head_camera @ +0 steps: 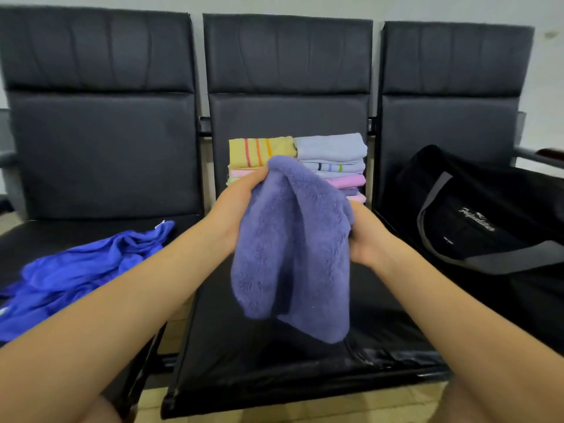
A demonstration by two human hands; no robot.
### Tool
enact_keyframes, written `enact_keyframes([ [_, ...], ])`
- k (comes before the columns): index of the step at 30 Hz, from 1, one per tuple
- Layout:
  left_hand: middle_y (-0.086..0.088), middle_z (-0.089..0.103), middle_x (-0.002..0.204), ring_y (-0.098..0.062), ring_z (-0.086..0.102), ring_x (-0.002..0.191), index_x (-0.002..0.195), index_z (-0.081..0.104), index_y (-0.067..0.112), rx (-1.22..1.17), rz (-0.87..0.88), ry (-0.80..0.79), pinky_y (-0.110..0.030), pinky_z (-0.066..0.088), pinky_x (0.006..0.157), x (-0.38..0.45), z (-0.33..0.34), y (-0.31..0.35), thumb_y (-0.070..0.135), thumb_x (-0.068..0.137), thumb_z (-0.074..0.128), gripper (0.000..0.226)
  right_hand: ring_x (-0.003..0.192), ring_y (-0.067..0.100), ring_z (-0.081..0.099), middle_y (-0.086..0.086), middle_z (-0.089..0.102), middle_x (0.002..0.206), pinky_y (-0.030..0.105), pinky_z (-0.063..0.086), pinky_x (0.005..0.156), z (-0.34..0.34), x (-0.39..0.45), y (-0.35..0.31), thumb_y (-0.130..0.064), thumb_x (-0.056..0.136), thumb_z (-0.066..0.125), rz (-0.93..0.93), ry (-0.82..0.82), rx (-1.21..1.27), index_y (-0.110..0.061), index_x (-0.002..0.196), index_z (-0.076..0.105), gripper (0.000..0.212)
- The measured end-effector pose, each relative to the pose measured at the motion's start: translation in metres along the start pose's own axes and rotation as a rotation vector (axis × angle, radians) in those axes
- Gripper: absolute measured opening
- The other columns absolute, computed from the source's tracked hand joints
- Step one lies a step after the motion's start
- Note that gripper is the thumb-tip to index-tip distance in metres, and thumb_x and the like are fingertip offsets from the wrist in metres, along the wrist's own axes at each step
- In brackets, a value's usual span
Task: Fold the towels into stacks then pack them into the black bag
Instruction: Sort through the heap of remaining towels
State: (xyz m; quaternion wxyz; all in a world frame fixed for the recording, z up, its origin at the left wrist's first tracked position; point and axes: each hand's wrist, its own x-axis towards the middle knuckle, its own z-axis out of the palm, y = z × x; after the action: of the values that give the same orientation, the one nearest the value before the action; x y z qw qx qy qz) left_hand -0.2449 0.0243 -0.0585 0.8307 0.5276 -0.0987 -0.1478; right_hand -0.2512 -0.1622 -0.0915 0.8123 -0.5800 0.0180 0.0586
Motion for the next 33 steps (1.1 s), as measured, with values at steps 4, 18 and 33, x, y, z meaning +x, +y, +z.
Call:
enact_keyframes([
  [4,-0.014,0.067,0.104,-0.028,0.063,0.099,0.109,0.065,0.008,0.207,-0.074,0.104,-0.036,0.049,0.089,0.023,-0.015,-0.018,0.024,0.094,0.058,0.023,0.082,0.02,0.067,0.008,0.07,0.086,0.034,0.051,0.082,-0.012,0.01,0.016,-0.017,0.093,0.054,0.129,-0.009,-0.061,-0.011,0.077,0.073,0.026],
  [18,0.0,0.068,0.087,-0.02,0.062,0.086,0.084,0.067,0.018,1.501,0.087,0.095,-0.033,0.046,0.076,0.052,-0.128,-0.058,0.028,0.087,0.065,0.011,0.071,0.012,0.042,0.002,0.052,0.073,0.027,0.038,0.062,-0.09,0.063,0.054,-0.02,0.094,0.056,-0.276,0.503,-0.648,0.001,0.076,0.059,0.027],
  [33,-0.004,0.056,0.11,-0.027,0.049,0.106,0.116,0.059,0.016,1.627,0.553,0.358,-0.043,0.044,0.088,0.051,-0.127,-0.08,0.024,0.088,0.058,0.029,0.105,0.023,0.056,0.006,0.056,0.113,0.028,0.042,0.082,-0.086,0.062,0.072,-0.022,0.088,0.06,-0.2,0.483,-1.219,-0.015,0.13,0.053,0.042],
])
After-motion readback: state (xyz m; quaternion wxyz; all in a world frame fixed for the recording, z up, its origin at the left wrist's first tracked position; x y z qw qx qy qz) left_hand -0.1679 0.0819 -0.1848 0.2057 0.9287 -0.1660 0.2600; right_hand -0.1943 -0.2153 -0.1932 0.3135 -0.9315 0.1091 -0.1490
